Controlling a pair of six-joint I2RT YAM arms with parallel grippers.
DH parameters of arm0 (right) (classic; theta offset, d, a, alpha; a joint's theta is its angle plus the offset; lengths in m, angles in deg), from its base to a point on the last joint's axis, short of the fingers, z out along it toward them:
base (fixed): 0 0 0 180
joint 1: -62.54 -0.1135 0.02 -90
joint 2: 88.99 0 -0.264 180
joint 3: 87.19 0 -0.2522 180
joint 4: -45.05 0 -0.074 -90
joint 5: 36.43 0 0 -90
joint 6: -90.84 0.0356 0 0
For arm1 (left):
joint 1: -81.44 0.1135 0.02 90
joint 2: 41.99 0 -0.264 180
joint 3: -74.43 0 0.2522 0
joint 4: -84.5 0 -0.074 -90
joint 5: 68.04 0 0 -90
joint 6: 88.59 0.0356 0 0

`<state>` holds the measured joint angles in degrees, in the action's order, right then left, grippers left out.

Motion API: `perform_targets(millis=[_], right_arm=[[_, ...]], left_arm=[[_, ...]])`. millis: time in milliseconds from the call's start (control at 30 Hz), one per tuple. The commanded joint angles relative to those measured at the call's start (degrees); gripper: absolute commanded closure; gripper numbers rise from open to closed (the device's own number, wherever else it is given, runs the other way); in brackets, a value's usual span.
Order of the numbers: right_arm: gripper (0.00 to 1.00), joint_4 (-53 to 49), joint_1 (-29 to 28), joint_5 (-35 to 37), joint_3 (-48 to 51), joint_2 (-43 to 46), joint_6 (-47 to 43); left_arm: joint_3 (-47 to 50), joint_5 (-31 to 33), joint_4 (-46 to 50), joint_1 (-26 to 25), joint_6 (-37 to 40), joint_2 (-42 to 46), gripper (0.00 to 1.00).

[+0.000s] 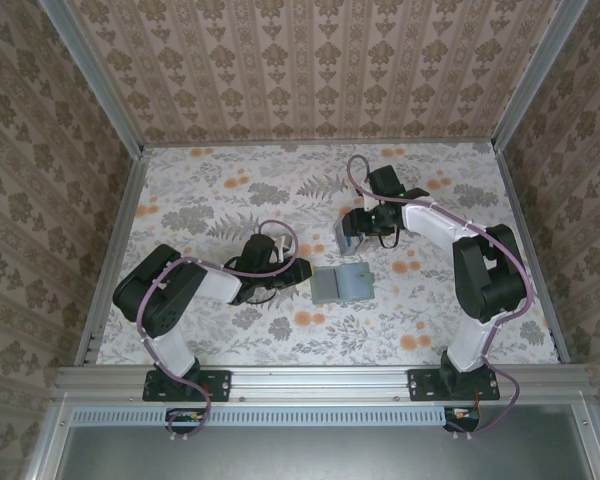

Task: Put the credit cards into the card holder
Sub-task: Pick up the credit card from the storage box.

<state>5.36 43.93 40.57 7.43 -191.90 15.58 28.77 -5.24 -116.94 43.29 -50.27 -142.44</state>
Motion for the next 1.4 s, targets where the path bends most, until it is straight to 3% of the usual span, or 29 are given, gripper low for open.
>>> perform_targets(millis=[0,333,867,1033,1267,1367], right_arm=[[0.38,0.4,-0.1,-4.5,0.3,2.1,0.2],[0.50,1.5,0.8,-5.6,1.9,4.5,1.0],[0.89,0.7,0.8,-3.3,2.3,4.9,1.3],[1.00,-0.6,0.8,2.3,4.0,8.2,7.1],[1.00,4.4,0.8,4.1,15.2,21.4,10.5],[1.00,5.6,0.8,-0.7,19.2,26.5,10.3]], left_arm=[[3.4,6.8,15.5,0.0,1.0,-5.6,0.69],[3.2,6.4,15.2,-0.2,1.0,-6.2,0.68],[2.4,7.3,17.3,-0.5,1.1,-5.6,0.68],[2.4,7.2,17.3,-0.6,1.1,-5.8,0.68],[1.8,7.4,18.1,-0.8,1.4,-5.8,0.68],[1.8,7.7,18.5,-1.0,1.3,-5.7,0.68]])
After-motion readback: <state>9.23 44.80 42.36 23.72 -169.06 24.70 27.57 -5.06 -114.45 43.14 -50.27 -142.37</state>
